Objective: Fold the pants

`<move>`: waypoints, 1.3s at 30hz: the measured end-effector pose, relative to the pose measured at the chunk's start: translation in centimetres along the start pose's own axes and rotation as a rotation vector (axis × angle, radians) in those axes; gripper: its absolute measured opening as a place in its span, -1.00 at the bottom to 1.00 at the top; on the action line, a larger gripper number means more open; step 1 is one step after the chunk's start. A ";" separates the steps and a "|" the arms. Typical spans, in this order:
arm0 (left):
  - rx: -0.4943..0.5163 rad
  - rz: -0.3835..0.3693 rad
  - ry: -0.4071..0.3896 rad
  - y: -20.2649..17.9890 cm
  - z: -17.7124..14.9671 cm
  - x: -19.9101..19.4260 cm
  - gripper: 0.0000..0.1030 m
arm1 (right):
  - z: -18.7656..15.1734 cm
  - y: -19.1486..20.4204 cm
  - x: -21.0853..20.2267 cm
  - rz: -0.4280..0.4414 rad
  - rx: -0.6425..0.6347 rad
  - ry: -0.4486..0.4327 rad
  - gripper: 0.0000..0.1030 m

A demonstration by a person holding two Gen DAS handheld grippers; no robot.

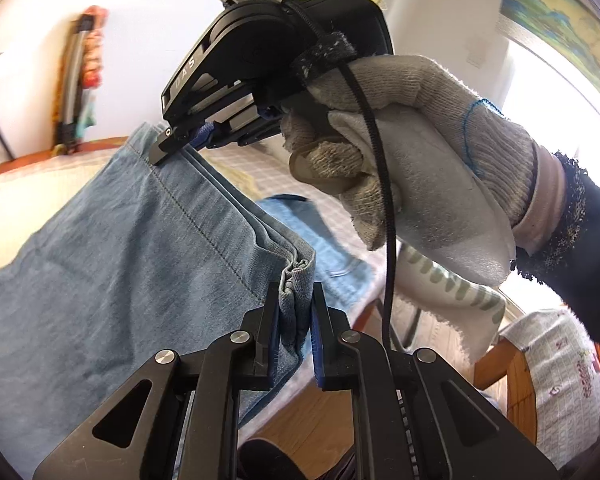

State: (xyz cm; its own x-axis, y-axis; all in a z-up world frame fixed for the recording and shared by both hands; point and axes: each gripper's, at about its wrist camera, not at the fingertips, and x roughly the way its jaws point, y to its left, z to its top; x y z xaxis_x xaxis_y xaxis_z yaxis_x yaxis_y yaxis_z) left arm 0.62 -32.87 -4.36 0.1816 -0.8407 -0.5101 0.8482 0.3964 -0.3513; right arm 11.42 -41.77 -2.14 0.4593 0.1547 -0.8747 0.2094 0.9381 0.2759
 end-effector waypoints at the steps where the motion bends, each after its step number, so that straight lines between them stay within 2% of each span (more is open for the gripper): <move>1: 0.006 -0.011 0.005 -0.4 0.2 0.5 -0.78 | -0.2 -0.8 -0.3 -0.010 0.011 -0.003 -0.84; 12: 0.074 -0.120 0.066 -4.0 1.8 6.8 -0.78 | -2.3 -10.0 -3.2 -0.083 0.135 -0.045 -0.85; 21: 0.099 -0.183 0.116 -5.9 1.9 11.1 -0.78 | -3.5 -15.8 -3.2 -0.104 0.209 -0.041 -0.86; 33: 0.111 -0.197 0.193 -6.5 2.1 13.5 -0.78 | -4.7 -19.8 -1.1 -0.130 0.249 -0.012 -0.87; 34: 0.107 -0.193 0.204 -6.3 2.1 13.4 -0.72 | -4.7 -20.0 -0.7 -0.130 0.255 -0.010 -0.87; 39: 0.121 -0.156 0.205 -6.0 2.3 11.5 -0.69 | -4.8 -20.2 0.7 -0.171 0.255 0.018 -0.86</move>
State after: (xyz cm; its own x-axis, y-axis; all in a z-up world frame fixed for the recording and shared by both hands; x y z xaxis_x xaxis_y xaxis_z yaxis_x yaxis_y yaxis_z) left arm -1.27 -45.77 -6.28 -0.0501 -0.7910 -0.6098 0.9134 0.2106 -0.3482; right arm 3.37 -59.13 -10.22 0.3840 0.0087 -0.9233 0.4935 0.8432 0.2132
